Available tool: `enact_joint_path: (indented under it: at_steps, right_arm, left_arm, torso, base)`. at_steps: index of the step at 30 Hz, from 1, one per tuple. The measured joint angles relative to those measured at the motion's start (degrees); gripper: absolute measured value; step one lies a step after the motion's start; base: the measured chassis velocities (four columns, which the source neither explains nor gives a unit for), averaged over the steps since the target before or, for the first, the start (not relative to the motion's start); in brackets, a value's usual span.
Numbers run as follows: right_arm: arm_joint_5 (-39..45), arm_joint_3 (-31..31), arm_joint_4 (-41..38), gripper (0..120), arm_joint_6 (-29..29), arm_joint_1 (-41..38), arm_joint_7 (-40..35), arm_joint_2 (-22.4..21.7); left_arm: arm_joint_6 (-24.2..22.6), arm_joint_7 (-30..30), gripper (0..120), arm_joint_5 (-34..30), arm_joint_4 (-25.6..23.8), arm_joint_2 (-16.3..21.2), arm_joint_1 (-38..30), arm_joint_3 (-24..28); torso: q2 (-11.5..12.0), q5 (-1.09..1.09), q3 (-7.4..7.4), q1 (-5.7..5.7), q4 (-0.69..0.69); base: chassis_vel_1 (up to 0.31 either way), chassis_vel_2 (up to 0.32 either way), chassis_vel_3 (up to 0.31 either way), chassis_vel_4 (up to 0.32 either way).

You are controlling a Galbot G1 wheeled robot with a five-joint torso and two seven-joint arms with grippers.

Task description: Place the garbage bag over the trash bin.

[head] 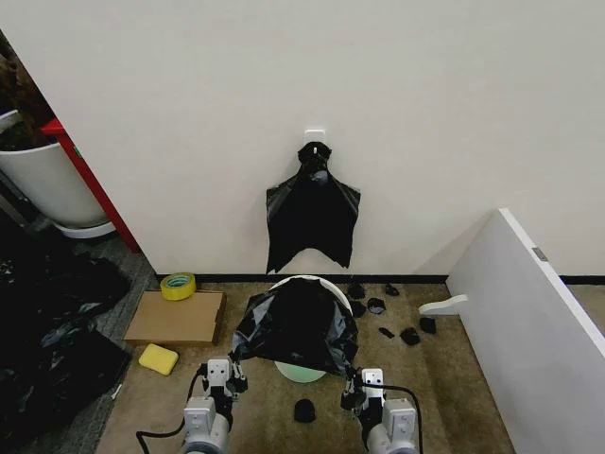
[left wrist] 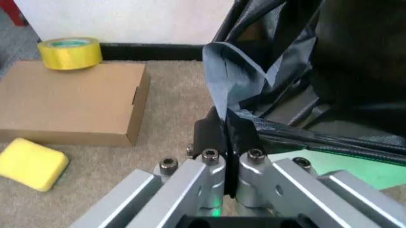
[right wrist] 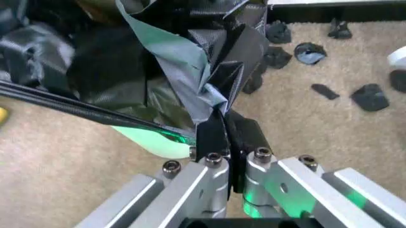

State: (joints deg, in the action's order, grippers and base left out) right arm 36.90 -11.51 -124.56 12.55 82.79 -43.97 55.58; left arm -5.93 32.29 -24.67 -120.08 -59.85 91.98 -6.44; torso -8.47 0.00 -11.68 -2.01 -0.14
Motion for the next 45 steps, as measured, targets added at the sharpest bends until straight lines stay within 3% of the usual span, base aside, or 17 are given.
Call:
enact_joint_path:
  at_steps: [12,22,30,36,45]
  right_arm:
    - [-4.7,-0.4,2.9,0,1.8,0.0,0.2,-0.1]
    - [-16.8,0.1,12.5,0,0.4,-2.0,4.5,2.3]
    - [-20.5,1.4,20.4,0,-2.8,-4.3,7.6,5.4]
    - [-20.6,1.7,17.2,0,-5.0,-2.4,8.6,4.6]
    - [-18.9,1.4,9.0,30,-1.7,1.8,6.2,0.8]
  left_arm:
    - [-1.5,0.9,0,0.4,2.6,-1.2,-2.0,1.6]
    - [-1.8,1.2,0,-0.4,9.0,-4.1,-6.5,2.0]
    - [-2.5,0.9,0,-3.4,11.3,-6.0,-8.2,1.7]
    - [-1.7,0.4,0,-4.5,9.2,-5.6,-7.5,1.2]
    - [-5.6,3.5,29,-3.7,3.3,-2.9,-4.4,-0.8]
  torso:
    - [0.0,0.00,0.00,0.00,0.00]
    - [0.0,0.00,0.00,0.00,0.00]
    - [0.0,0.00,0.00,0.00,0.00]
    - [0.0,0.00,0.00,0.00,0.00]
    - [0.0,0.00,0.00,0.00,0.00]
  base:
    - [0.000,0.000,0.000,0.000]
    - [0.000,0.000,0.000,0.000]
    - [0.000,0.000,0.000,0.000]
    - [0.000,0.000,0.000,0.000]
    - [0.000,0.000,0.000,0.000]
